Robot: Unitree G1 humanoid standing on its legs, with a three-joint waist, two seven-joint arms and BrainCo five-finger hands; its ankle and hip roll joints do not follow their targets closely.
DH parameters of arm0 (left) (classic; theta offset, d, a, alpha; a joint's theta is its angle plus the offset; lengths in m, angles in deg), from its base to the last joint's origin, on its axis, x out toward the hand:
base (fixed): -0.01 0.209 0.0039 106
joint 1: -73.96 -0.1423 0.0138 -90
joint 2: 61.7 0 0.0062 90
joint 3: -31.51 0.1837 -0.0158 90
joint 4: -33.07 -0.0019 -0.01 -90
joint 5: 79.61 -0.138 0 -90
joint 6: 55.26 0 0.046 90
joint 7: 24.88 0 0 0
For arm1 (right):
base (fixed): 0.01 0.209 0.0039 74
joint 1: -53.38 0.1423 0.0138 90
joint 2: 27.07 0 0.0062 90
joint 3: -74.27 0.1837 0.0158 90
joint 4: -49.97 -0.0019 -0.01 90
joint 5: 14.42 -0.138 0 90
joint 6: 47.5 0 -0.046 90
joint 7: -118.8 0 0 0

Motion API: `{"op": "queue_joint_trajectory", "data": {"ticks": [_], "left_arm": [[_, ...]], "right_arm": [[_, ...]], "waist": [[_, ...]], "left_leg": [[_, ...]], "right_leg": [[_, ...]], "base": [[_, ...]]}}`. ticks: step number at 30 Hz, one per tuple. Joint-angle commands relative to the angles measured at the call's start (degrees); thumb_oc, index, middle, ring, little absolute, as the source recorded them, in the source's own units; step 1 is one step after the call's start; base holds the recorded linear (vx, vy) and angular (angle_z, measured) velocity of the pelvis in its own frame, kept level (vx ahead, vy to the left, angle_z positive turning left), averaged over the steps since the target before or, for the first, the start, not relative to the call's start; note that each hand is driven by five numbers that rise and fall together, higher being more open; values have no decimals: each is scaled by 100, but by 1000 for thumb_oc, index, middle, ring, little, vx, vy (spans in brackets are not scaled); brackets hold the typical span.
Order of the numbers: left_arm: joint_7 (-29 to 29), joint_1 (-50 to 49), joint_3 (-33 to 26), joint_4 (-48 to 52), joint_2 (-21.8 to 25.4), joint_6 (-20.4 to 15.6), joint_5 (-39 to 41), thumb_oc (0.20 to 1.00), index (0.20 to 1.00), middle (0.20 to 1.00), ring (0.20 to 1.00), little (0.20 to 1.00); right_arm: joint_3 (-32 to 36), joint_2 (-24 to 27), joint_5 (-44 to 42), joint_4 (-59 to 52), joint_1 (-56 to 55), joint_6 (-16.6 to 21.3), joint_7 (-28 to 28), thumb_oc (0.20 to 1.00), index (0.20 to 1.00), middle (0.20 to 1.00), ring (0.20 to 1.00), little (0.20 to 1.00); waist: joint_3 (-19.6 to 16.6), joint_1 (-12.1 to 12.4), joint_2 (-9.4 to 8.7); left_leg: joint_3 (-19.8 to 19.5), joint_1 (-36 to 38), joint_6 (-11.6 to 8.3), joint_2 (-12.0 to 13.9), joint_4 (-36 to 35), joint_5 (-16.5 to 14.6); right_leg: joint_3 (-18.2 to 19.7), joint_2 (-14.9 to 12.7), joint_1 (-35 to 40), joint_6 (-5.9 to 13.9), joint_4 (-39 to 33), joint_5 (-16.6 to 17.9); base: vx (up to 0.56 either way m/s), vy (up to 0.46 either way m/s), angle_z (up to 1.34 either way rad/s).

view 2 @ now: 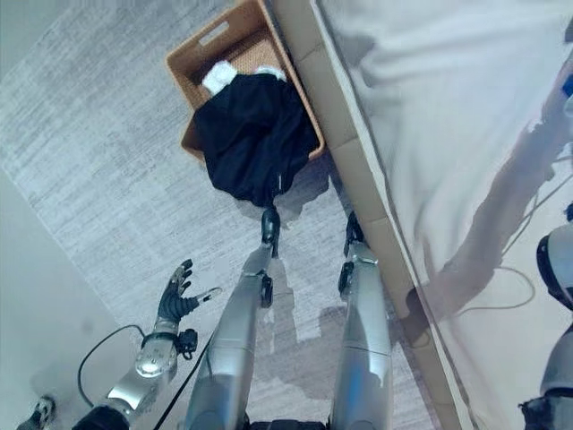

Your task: Pick up clothes into the bucket

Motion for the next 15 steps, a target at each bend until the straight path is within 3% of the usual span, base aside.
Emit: {"op": "queue_joint_trajectory", "data": {"ticks": [1, 15], "left_arm": [[-6, -215, -238, -263, 231, -140, -218, 1000, 1000, 1000, 1000, 1000], [-482, -207, -464, -1060, 108, -44, -470, 1000, 1000, 1000, 1000, 1000]], "right_arm": [[312, 393, -531, -308, 262, 536, -275, 200, 200, 200, 200, 200], [1063, 337, -568, -879, -633, 704, 187, 200, 200, 200, 200, 200]], "waist": [[15, 84, -341], [-24, 72, -740]], "left_leg": [[7, 1084, -56, 243, 437, -1108], [252, 3265, 95, 24, 11, -1320]], "right_leg": [[-203, -44, 367, 409, -268, 247], [-309, -179, 3109, 664, -1676, 906]], "base": [[-54, 85, -9], [2, 81, -7]]}}
